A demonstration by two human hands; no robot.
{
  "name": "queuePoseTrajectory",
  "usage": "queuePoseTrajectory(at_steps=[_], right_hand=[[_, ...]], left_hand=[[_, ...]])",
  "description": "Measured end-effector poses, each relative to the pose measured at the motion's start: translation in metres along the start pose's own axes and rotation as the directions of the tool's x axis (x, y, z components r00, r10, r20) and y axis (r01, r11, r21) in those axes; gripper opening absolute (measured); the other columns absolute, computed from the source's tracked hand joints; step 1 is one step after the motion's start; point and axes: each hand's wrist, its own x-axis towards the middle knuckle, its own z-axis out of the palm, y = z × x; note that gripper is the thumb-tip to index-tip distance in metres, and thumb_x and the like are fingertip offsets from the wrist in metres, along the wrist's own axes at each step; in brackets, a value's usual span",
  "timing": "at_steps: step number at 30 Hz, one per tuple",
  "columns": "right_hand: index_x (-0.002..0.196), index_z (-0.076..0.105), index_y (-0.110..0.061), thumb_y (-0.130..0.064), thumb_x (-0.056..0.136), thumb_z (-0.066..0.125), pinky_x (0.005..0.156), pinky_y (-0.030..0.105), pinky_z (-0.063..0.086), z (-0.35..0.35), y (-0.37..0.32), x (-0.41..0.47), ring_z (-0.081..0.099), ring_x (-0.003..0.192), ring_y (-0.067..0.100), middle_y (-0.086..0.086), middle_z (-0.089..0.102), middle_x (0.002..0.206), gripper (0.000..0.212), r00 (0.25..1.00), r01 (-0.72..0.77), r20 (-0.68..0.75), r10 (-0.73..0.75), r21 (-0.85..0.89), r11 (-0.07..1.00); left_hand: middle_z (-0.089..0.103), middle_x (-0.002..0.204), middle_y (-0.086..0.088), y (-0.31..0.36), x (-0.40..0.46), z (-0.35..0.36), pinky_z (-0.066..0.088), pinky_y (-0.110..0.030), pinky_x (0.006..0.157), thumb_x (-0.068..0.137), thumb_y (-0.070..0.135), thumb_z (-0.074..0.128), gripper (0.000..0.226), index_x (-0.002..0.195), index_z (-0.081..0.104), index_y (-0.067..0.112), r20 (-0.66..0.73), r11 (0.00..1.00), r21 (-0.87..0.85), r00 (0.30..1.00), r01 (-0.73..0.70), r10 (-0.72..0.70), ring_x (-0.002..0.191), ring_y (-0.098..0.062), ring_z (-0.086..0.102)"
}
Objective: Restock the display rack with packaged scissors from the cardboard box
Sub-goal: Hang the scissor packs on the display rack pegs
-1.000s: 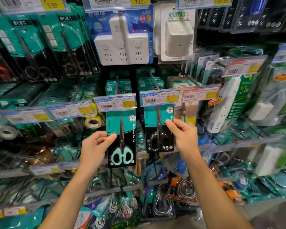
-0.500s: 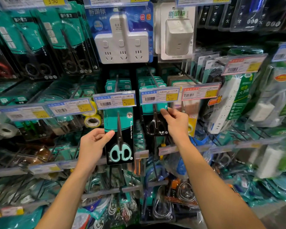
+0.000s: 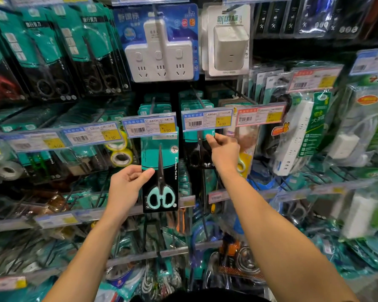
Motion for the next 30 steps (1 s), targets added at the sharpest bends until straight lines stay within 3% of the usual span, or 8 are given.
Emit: queuePoseTrajectory(at_steps=[3,6,10,13,17,22,26,30], right_hand=[[0.101,0.073,0.0,-0.032,0.09,0.068,0.092,0.036,0.047,-0.001,-0.002,0.001,0.065,0.099,0.032,0.016,0.073,0.096,0.034,0.996,-0.013,0.082,0.018,-0.068,0.998],[0.088,0.072,-0.013,-0.039,0.092,0.064,0.075,0.026,0.043,-0.005,-0.006,0.0,0.066,0.089,0.028,0.003,0.07,0.08,0.028,0.989,-0.037,0.132,0.061,-0.175,0.984],[0.123,0.063,-0.004,-0.04,0.09,0.066,0.084,0.024,0.042,-0.012,-0.01,-0.012,0.062,0.101,0.021,0.008,0.069,0.102,0.048,0.977,-0.119,0.145,0.158,-0.249,0.961],[0.133,0.053,-0.006,-0.04,0.09,0.066,0.096,0.032,0.046,-0.018,-0.01,-0.039,0.058,0.115,0.021,0.006,0.063,0.122,0.057,0.964,-0.18,0.17,0.206,-0.155,0.971],[0.124,0.061,-0.01,-0.033,0.085,0.073,0.078,0.01,0.05,-0.024,-0.016,-0.09,0.064,0.097,-0.001,-0.004,0.068,0.108,0.047,0.899,-0.245,0.387,0.207,0.053,0.968],[0.113,0.067,-0.013,-0.015,0.082,0.078,0.071,0.016,0.054,-0.02,-0.017,-0.124,0.07,0.082,0.002,-0.005,0.076,0.092,0.033,0.72,-0.274,0.674,0.165,0.057,0.96],[0.1,0.072,-0.014,-0.013,0.085,0.074,0.075,0.027,0.058,-0.014,-0.01,-0.129,0.072,0.086,0.01,-0.003,0.077,0.09,0.015,0.772,-0.196,0.621,0.137,0.028,0.98],[0.092,0.078,-0.024,-0.016,0.089,0.07,0.072,0.02,0.056,-0.013,-0.007,-0.132,0.073,0.088,0.012,-0.004,0.078,0.092,0.012,0.779,-0.212,0.62,0.095,0.118,0.97]], left_hand=[[0.076,0.076,0.005,0.0,-0.001,-0.003,0.053,-0.028,0.075,0.084,0.027,0.077,0.011,0.075,0.074,0.033,0.001,1.0,-0.015,1.0,0.01,-0.01,0.074,-0.005,0.07],[0.077,0.082,0.007,0.0,-0.003,-0.007,0.052,-0.023,0.074,0.084,0.028,0.076,0.009,0.079,0.076,0.036,0.006,1.0,-0.014,1.0,0.016,-0.016,0.078,-0.004,0.072],[0.078,0.085,0.0,0.0,-0.001,-0.01,0.057,-0.04,0.084,0.081,0.031,0.078,0.009,0.083,0.076,0.023,-0.008,0.996,-0.022,0.997,0.082,-0.082,0.084,-0.016,0.073],[0.077,0.085,-0.004,0.001,-0.001,-0.011,0.056,-0.044,0.087,0.08,0.033,0.078,0.016,0.084,0.075,0.018,0.003,0.991,-0.034,0.991,0.133,-0.133,0.088,-0.023,0.073],[0.077,0.081,-0.005,0.002,-0.007,-0.006,0.055,-0.044,0.082,0.079,0.032,0.079,0.016,0.081,0.073,0.018,0.007,0.98,-0.043,0.981,0.195,-0.195,0.079,-0.015,0.072],[0.078,0.085,-0.007,0.001,-0.019,0.0,0.056,-0.056,0.087,0.082,0.029,0.078,0.015,0.087,0.074,0.016,0.062,0.967,-0.078,0.969,0.243,-0.238,0.087,-0.028,0.074],[0.079,0.085,-0.003,0.0,-0.026,-0.003,0.058,-0.052,0.084,0.083,0.03,0.077,0.01,0.085,0.075,0.021,0.103,0.968,-0.07,0.967,0.241,-0.233,0.085,-0.023,0.075],[0.078,0.085,-0.001,0.004,-0.031,-0.007,0.061,-0.042,0.079,0.084,0.028,0.076,0.001,0.084,0.076,0.028,0.137,0.974,-0.102,0.973,0.202,-0.187,0.084,-0.02,0.075]])
